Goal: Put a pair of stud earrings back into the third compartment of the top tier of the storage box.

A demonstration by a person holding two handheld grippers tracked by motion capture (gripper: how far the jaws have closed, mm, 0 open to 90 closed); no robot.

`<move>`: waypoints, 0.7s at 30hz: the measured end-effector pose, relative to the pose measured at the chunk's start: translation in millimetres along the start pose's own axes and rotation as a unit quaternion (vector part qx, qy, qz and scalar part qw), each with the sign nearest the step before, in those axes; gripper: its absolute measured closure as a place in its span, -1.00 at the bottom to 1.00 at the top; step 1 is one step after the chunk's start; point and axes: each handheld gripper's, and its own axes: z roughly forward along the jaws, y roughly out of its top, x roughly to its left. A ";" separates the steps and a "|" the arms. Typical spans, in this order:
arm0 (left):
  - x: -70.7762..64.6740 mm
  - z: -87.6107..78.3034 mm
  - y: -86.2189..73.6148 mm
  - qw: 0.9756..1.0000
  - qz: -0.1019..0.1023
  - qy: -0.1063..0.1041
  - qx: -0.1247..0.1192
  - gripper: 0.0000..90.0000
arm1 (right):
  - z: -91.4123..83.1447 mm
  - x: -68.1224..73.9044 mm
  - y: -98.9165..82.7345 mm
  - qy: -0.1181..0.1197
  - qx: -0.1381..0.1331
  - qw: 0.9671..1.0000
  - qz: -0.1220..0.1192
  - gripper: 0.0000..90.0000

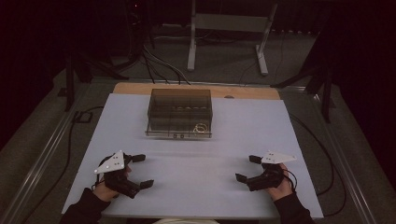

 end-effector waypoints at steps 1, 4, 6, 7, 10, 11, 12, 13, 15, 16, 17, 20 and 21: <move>0.4 0.3 0.0 1.000 0.000 0.000 0.001 -0.99 | -1.8 -0.7 -1.4 0.000 0.002 1.000 0.002 -0.97; -0.1 0.5 0.3 1.000 -0.001 0.001 0.000 -0.99 | -6.4 -2.9 -5.0 -0.008 0.007 1.000 0.003 -0.97; -0.9 0.1 0.4 1.000 0.002 0.000 0.002 -0.99 | -9.8 -3.8 -7.3 -0.011 0.006 1.000 0.006 -0.97; -0.8 -0.2 0.5 1.000 0.003 0.001 0.001 -0.99 | -11.7 -4.5 -8.5 -0.011 0.005 1.000 0.005 -0.97; -0.3 -0.1 0.2 1.000 -0.001 0.002 -0.002 -0.99 | -18.3 -7.3 -12.2 -0.014 0.001 1.000 0.015 -0.97; -0.2 0.2 0.1 1.000 -0.001 0.001 0.000 -0.99 | -20.7 -8.0 -13.4 -0.015 0.000 1.000 0.016 -0.97; -0.4 0.6 0.0 1.000 -0.001 0.001 0.000 -0.99 | -22.9 -8.3 -14.8 -0.018 -0.002 1.000 0.018 -0.97; -0.5 0.7 0.1 1.000 -0.001 0.001 0.000 -0.99 | -25.0 -9.0 -16.2 -0.019 -0.002 1.000 0.019 -0.97; -0.7 0.6 0.2 1.000 -0.001 0.001 -0.001 -0.99 | -29.4 -11.0 -19.2 -0.025 -0.004 0.999 0.022 -0.97; -0.8 0.5 0.1 1.000 -0.001 0.001 0.000 -0.99 | -31.5 -12.2 -20.4 -0.027 -0.006 0.999 0.026 -0.97; -0.8 0.5 0.1 1.000 0.000 0.001 0.000 -0.99 | -33.5 -13.6 -21.5 -0.025 -0.009 0.999 0.030 -0.97; -0.6 0.1 0.5 1.000 0.000 0.002 -0.002 -0.99 | -37.1 -16.3 -23.3 -0.032 -0.013 0.999 0.033 -0.97; -0.7 0.2 0.4 1.000 0.000 0.002 -0.002 -0.99 | -37.3 -17.4 -23.5 -0.035 -0.013 0.999 0.036 -0.97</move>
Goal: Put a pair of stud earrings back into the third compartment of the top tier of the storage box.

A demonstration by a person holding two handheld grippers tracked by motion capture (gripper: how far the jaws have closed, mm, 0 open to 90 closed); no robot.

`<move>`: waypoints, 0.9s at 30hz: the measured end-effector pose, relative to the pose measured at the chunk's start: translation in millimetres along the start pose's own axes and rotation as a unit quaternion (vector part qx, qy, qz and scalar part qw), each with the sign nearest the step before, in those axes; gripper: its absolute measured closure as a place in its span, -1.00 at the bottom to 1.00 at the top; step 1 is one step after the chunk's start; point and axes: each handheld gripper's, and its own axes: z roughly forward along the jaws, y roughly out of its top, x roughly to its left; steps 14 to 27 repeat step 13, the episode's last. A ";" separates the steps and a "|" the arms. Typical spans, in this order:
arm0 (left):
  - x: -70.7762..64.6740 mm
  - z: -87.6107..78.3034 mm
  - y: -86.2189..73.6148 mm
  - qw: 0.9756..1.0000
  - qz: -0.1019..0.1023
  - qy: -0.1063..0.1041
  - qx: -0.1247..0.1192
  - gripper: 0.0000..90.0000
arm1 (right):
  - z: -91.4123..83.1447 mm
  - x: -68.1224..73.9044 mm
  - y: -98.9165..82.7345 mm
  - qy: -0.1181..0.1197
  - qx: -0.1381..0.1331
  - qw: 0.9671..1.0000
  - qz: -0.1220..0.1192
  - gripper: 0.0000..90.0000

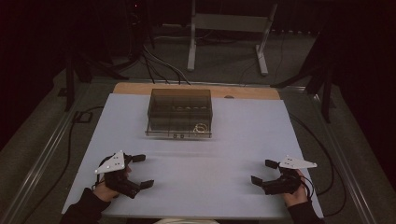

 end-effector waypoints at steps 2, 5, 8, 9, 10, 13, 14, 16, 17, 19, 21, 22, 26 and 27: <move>-0.1 0.2 -0.2 1.000 0.000 -0.001 0.002 -0.99 | 1.3 -1.2 0.2 0.000 0.000 1.000 0.003 -0.97; 0.2 0.1 0.0 1.000 -0.001 -0.002 -0.001 -0.99 | 4.1 -1.1 0.9 0.000 0.000 1.000 -0.003 -0.97; 0.3 0.4 -0.3 1.000 -0.001 -0.002 0.001 -0.99 | 6.0 -0.5 1.2 0.000 0.000 1.000 -0.007 -0.97; 0.5 0.2 -0.2 1.000 -0.002 -0.003 0.000 -0.99 | 6.1 -0.4 1.2 -0.001 -0.001 1.000 -0.008 -0.97; 0.5 0.2 -0.2 1.000 -0.002 -0.003 0.000 -0.99 | 6.3 -0.6 1.2 -0.004 0.000 1.000 -0.010 -0.97; 0.4 0.5 -0.3 1.000 -0.002 -0.003 0.001 -0.99 | 5.3 -0.6 1.1 -0.011 -0.004 1.000 -0.014 -0.97; 0.4 0.5 -0.3 1.000 -0.002 -0.003 0.001 -0.99 | 5.3 -0.6 1.1 -0.011 -0.004 1.000 -0.014 -0.97; 0.4 0.5 -0.3 1.000 -0.002 -0.003 0.001 -0.99 | 5.3 -0.6 1.1 -0.011 -0.004 1.000 -0.014 -0.97; 0.4 0.5 -0.3 1.000 -0.002 -0.003 0.001 -0.99 | 5.3 -0.6 1.1 -0.011 -0.004 1.000 -0.014 -0.97; 0.4 0.5 -0.3 1.000 -0.002 -0.003 0.001 -0.99 | 5.3 -0.6 1.1 -0.011 -0.004 1.000 -0.014 -0.97; 0.4 0.5 -0.3 1.000 -0.002 -0.003 0.001 -0.99 | 5.3 -0.6 1.1 -0.011 -0.004 1.000 -0.014 -0.97; 0.4 0.5 -0.3 1.000 -0.002 -0.003 0.001 -0.99 | 5.3 -0.6 1.1 -0.011 -0.004 1.000 -0.014 -0.97; 0.4 0.5 -0.3 1.000 -0.002 -0.003 0.001 -0.99 | 5.3 -0.6 1.1 -0.011 -0.004 1.000 -0.014 -0.97; 0.4 0.5 -0.3 1.000 -0.002 -0.003 0.001 -0.99 | 5.3 -0.6 1.1 -0.011 -0.004 1.000 -0.014 -0.97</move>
